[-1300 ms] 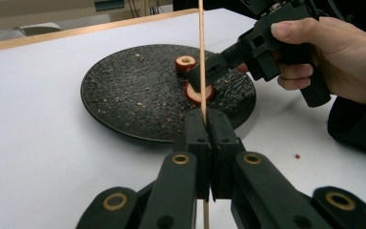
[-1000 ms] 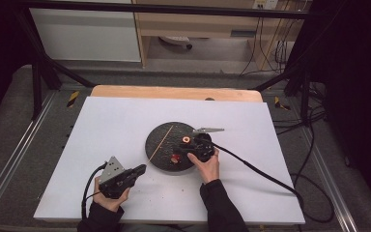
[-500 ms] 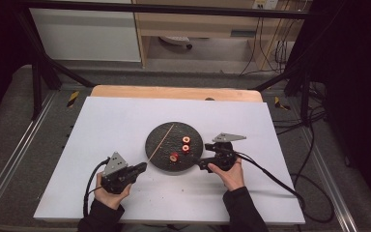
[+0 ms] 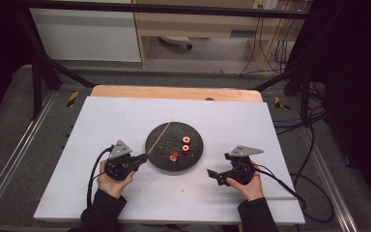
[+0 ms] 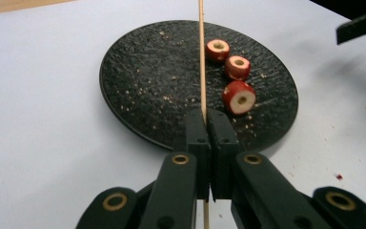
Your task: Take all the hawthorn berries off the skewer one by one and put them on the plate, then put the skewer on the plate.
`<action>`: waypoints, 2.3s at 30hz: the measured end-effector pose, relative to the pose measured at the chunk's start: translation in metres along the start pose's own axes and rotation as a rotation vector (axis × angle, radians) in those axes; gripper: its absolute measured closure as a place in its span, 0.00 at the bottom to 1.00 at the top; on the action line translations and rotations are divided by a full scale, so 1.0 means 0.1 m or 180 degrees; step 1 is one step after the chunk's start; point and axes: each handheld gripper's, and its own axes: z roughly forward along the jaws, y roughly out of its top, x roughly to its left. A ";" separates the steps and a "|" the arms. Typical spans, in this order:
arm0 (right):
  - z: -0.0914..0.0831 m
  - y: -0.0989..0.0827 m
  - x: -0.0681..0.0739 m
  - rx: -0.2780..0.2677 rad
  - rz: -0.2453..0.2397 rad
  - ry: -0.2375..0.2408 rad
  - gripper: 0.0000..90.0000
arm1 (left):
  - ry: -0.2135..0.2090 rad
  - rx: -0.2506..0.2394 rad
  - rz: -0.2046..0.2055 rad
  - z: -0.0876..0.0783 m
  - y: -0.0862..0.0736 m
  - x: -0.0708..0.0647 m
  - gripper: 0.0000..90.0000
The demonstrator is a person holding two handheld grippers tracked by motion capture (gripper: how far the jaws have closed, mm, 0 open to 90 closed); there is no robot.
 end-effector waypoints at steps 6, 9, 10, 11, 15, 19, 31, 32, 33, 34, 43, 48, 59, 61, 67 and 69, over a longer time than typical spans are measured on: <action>-0.11 -0.14 -0.07 0.0020 -0.0031 -0.0025 0.01 | 0.0003 0.0098 0.0011 0.12 0.14 -0.03 0.98; -0.15 -0.19 -0.10 0.0034 0.0008 -0.0023 0.01 | 0.0008 0.0156 0.0024 0.20 0.20 -0.05 0.98; -0.16 -0.21 -0.11 0.0029 0.0001 -0.0025 0.01 | 0.0014 0.0188 0.0039 0.23 0.22 -0.06 0.98; -0.18 -0.23 -0.12 0.0018 0.0011 -0.0018 0.01 | 0.0021 0.0209 0.0039 0.25 0.24 -0.07 0.98; -0.22 -0.28 -0.14 0.0005 0.0015 -0.0008 0.01 | 0.0067 0.0292 0.0033 0.37 0.29 -0.09 0.98; -0.25 -0.30 -0.16 -0.0017 0.0024 -0.0008 0.01 | 0.0169 0.0398 0.0048 0.49 0.32 -0.11 0.98; -0.26 -0.33 -0.16 -0.0023 0.0024 0.0009 0.01 | 0.0387 0.0724 -0.0005 0.86 0.30 -0.07 0.98; -0.26 -0.33 -0.17 -0.0022 0.0024 0.0008 0.01 | 0.0381 0.0735 -0.0022 0.88 0.29 -0.07 0.98; -0.26 -0.33 -0.17 -0.0022 0.0023 0.0008 0.01 | 0.0376 0.0743 -0.0030 0.89 0.29 -0.07 0.98; -0.26 -0.33 -0.16 -0.0020 0.0038 0.0012 0.01 | 0.0383 0.0749 -0.0032 0.90 0.29 -0.07 0.98; -0.25 -0.33 -0.16 -0.0020 0.0035 0.0020 0.01 | 0.0408 0.0805 0.0003 0.96 0.27 -0.10 0.98; -0.25 -0.34 -0.16 -0.0008 0.0041 0.0022 0.01 | 0.0398 0.0782 -0.0005 0.96 0.27 -0.09 0.98; -0.26 -0.33 -0.16 -0.0016 0.0039 0.0011 0.01 | 0.0139 0.0625 0.0153 0.68 0.25 -0.03 0.60; -0.26 -0.33 -0.16 -0.0022 0.0040 0.0006 0.01 | 0.0014 0.0599 0.0198 0.60 0.22 -0.01 0.55; -0.27 -0.33 -0.16 -0.0033 0.0055 -0.0003 0.01 | -0.0139 0.0549 0.0287 0.37 0.11 0.12 0.37; -0.27 -0.33 -0.16 -0.0030 0.0070 -0.0002 0.01 | -0.0146 0.0528 0.0278 0.29 0.07 0.17 0.32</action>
